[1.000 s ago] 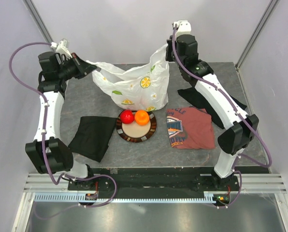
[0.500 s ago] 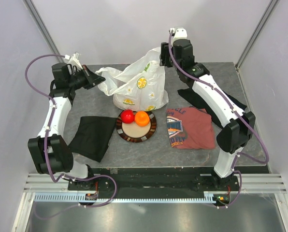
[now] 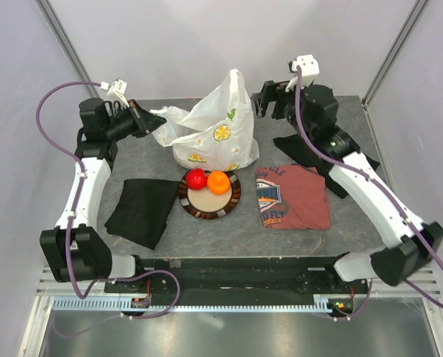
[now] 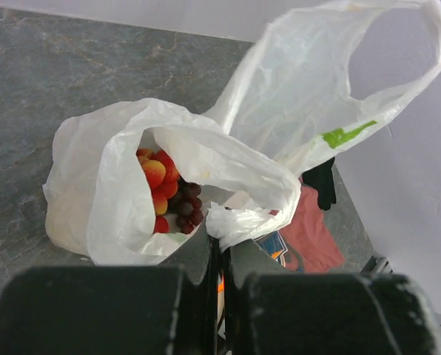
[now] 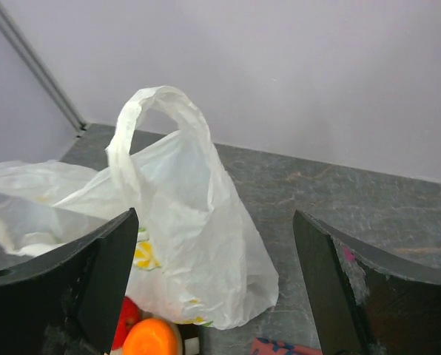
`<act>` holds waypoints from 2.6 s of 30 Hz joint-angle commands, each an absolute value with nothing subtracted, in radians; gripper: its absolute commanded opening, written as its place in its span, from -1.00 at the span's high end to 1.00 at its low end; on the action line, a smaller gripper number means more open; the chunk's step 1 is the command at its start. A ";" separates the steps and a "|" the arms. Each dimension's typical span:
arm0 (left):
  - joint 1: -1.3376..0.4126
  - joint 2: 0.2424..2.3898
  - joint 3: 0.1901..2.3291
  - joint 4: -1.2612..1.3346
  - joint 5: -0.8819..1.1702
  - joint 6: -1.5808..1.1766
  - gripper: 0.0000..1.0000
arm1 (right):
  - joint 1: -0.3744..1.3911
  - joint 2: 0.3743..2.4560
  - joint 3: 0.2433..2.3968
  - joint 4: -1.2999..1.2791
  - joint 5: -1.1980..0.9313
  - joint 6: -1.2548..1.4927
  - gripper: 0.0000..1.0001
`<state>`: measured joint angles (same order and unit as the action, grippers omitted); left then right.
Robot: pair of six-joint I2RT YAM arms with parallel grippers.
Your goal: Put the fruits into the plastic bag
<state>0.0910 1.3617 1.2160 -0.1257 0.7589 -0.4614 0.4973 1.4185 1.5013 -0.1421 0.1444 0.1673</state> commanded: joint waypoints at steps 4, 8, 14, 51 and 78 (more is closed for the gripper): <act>0.087 1.316 1.220 -0.137 0.732 -0.445 0.97 | 0.612 1.255 1.287 0.025 0.058 0.138 -0.92; 0.087 1.327 1.221 -0.140 0.732 -0.443 0.97 | 0.701 1.281 1.167 0.003 0.109 0.146 -0.93; 0.089 1.335 1.221 -0.144 0.733 -0.442 0.97 | 0.844 1.394 1.106 -0.083 0.225 0.156 -0.95; 0.104 1.351 1.224 -0.153 0.741 -0.440 0.97 | 0.913 1.937 1.327 -0.107 0.339 0.176 -0.96; 0.107 1.347 1.221 -0.152 0.739 -0.449 0.97 | 0.933 1.726 1.172 -0.100 0.307 0.144 0.10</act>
<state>0.1036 1.3487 1.2160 -0.1638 0.7357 -0.4599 0.9119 1.8694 1.2053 -0.1329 0.3222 0.1841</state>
